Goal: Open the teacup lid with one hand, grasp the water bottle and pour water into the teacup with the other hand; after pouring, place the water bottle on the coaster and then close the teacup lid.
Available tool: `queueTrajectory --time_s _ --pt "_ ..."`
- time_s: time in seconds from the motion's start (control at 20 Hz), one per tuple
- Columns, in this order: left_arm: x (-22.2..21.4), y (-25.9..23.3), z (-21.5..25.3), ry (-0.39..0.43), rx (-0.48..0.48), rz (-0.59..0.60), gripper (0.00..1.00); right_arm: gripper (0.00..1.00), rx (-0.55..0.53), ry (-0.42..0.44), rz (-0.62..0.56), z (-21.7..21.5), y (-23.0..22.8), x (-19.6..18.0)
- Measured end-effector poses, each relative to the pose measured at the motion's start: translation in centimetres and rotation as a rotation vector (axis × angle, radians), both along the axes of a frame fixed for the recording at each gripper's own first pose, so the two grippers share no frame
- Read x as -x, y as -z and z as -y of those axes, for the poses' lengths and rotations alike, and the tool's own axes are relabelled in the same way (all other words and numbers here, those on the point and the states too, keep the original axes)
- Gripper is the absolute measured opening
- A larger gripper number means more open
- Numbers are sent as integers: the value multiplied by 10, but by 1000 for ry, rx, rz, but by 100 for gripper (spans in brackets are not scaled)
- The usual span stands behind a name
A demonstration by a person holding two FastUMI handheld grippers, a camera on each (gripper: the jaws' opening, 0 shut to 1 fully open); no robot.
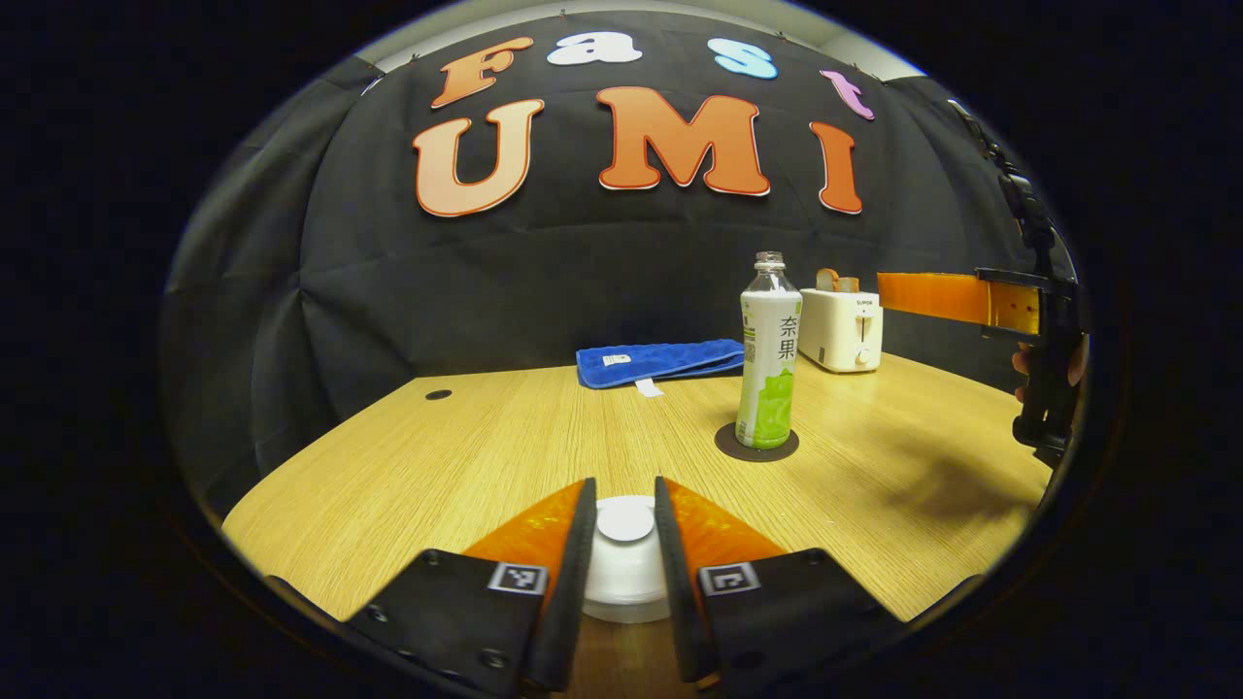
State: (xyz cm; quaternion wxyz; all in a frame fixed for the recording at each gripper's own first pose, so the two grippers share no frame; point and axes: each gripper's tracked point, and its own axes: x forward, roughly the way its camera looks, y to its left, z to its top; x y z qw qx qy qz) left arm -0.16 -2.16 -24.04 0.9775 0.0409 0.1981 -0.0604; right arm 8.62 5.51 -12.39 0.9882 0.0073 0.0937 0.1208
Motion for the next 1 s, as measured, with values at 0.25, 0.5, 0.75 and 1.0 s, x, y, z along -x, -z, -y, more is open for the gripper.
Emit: queueTrajectory --time_s 0.25,0.5,0.75,1.0 --pt "-3 -40 -3 -30 -6 105 81 97 -5 18 27 2 -13 8" --pt "-12 -94 -1 -55 22 217 92 97 -6 45 65 7 -36 17" --pt "-19 -141 3 -59 40 299 93 97 -12 64 94 13 -59 26" --pt "-23 -184 -7 -78 42 359 96 97 -5 102 123 22 -74 33"
